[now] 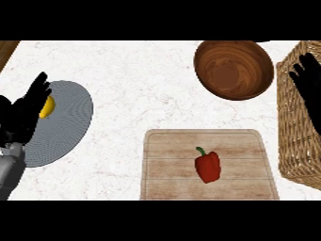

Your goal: Pick the bell pepper from the cutting board and place it in the basket

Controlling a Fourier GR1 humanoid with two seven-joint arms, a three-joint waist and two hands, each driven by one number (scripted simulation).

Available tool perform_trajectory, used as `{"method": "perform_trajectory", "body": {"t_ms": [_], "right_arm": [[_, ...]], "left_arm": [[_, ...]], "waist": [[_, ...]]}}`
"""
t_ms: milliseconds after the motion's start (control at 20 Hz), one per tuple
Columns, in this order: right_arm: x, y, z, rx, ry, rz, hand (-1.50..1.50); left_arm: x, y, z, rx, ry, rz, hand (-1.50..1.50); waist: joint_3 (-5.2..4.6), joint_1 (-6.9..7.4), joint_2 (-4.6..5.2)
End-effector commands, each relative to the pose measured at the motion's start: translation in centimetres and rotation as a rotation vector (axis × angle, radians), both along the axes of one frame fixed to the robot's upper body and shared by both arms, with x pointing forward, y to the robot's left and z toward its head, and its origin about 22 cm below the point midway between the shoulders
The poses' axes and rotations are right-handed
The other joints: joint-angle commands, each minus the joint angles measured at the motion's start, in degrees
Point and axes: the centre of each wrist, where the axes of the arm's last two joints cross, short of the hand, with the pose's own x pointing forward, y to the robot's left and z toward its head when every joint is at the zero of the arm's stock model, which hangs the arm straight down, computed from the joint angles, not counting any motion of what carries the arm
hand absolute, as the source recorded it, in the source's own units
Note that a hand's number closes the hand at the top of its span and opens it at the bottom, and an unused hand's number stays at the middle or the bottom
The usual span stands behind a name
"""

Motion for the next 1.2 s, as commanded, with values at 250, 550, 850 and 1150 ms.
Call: {"method": "perform_trajectory", "body": {"t_ms": [250, 550, 850, 1150], "right_arm": [[0.3, 5.7, 1.1, -0.113, -0.139, 0.37, 1.5], [-7.8, 17.3, -5.0, -0.193, -0.383, 0.637, -1.5], [-8.4, 18.4, -4.6, -0.562, -0.356, 0.347, -1.5], [-7.7, 15.7, 1.1, -0.935, -0.311, 0.164, -1.5]], "left_arm": [[-0.2, -5.4, 3.1, 0.051, -0.252, -0.328, 0.0], [-0.7, -4.5, 2.1, 0.003, -0.185, -0.341, 0.0], [-1.6, -5.2, 1.5, -0.003, -0.181, -0.34, 0.0], [-2.3, -4.6, 0.5, 0.004, -0.166, -0.301, 0.0]], "waist": [[-0.58, 1.47, -0.06], [-0.61, 0.3, -0.43], [-0.8, -0.6, -0.78], [-1.1, -2.62, -1.44]]}}
